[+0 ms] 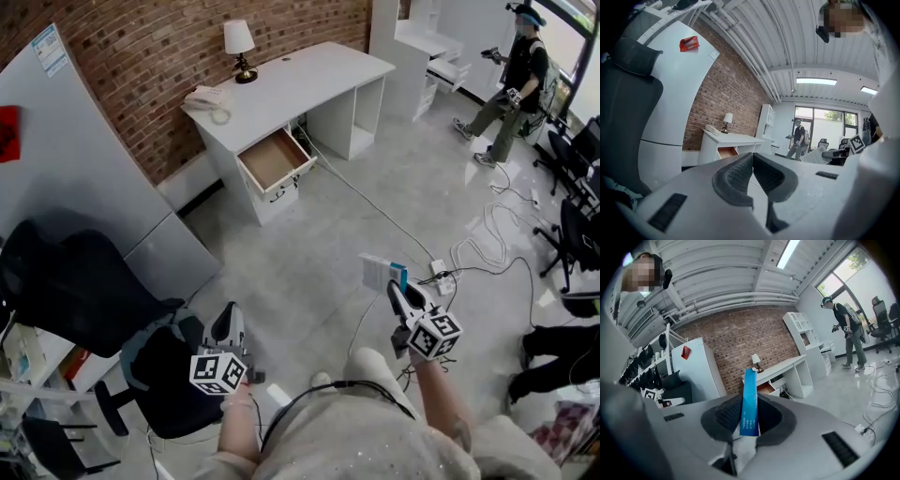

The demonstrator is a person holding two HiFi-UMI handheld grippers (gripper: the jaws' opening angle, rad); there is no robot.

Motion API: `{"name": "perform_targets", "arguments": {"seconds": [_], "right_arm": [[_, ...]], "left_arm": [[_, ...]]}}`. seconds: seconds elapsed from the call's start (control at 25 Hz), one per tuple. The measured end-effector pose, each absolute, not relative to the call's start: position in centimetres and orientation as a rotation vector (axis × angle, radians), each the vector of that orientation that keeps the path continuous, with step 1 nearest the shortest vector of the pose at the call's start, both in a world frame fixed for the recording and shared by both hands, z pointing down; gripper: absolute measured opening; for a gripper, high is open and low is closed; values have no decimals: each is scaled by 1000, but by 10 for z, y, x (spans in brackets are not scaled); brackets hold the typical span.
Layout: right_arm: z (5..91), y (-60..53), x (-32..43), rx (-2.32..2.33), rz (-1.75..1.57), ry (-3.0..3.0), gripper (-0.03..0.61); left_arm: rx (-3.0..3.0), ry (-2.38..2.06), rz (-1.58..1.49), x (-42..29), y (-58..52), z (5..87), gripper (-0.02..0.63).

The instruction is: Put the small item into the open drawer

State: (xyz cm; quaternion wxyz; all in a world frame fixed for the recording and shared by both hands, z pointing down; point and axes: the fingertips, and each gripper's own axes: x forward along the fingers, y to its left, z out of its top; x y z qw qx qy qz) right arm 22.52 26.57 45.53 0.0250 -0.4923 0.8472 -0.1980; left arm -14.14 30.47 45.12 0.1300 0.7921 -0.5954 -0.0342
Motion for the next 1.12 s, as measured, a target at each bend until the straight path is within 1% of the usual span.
{"name": "perform_targets", "arguments": {"seconds": [0.32,0.56,0.8,1.12], "right_arm": [[447,243,216,-1511,-649,2558,75],[464,217,204,-1489,-704,2560,75],[467,164,200,-1467,-700,2573,75],[479,87,198,-1465,-739,2592,75]], "left_arm": [[2253,-1769,-108,-163,302,455,6],[2246,-1793,-98,-174,275,455,6],[2220,-1826,-105,-183,229,456,6],[2217,-1814,-103,-176,152,458,6]]}}
